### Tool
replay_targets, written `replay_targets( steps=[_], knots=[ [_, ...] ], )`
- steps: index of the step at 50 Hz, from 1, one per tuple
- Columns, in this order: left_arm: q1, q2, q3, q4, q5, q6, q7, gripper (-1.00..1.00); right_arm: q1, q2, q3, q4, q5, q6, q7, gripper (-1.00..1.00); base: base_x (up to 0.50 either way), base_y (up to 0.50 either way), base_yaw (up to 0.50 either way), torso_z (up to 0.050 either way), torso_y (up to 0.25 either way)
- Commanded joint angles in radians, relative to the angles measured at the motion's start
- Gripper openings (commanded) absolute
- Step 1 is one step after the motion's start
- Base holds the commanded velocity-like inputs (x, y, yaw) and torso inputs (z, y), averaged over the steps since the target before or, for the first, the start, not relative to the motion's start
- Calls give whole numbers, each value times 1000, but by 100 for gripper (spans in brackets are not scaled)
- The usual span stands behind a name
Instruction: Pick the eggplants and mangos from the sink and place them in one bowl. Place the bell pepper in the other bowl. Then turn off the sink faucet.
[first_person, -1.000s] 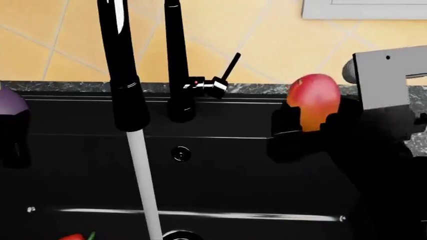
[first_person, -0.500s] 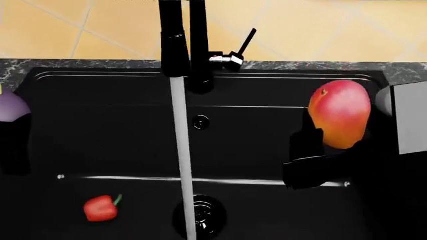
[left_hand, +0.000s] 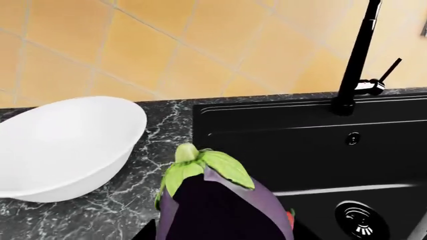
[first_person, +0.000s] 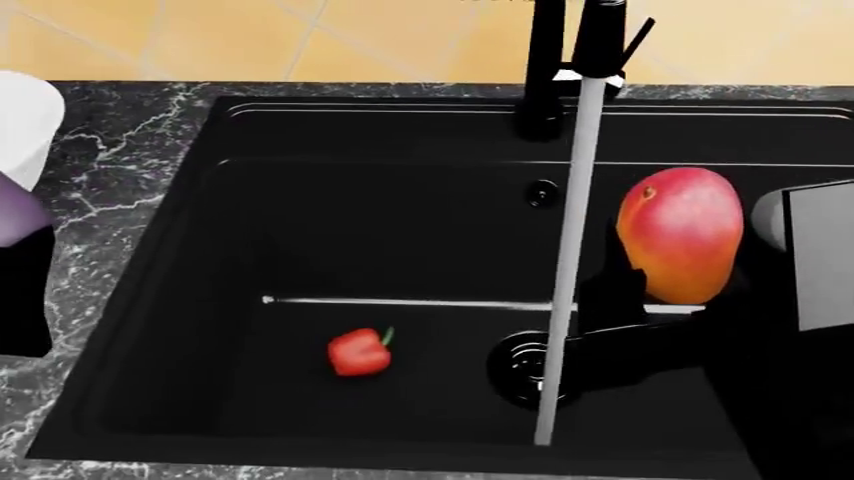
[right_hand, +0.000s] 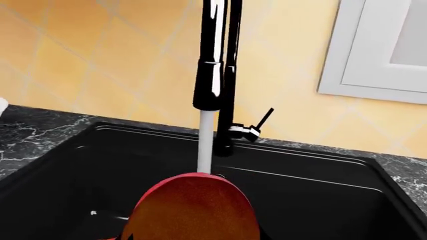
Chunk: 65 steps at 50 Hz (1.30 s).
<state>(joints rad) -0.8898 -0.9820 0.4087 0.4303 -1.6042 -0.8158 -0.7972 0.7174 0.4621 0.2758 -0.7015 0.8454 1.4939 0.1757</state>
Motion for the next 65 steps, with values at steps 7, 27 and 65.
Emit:
replay_targets(
  steps=[7, 27, 65],
  knots=[
    [-4, -22, -47, 14, -25, 17, -20, -100, -12, 4, -7, -8, -4, -50, 8, -100, 0, 500, 0, 0, 0],
    [-111, -5, -36, -32, -40, -28, -19, -100, 87, -14, -59, 78, 3, -28, 43, -100, 0, 500, 0, 1, 0],
    [-231, 69, 30, -127, -1, -95, 23, -100, 87, 64, -72, 89, 25, -26, 133, -100, 123, 462, 0, 0, 1]
  ],
)
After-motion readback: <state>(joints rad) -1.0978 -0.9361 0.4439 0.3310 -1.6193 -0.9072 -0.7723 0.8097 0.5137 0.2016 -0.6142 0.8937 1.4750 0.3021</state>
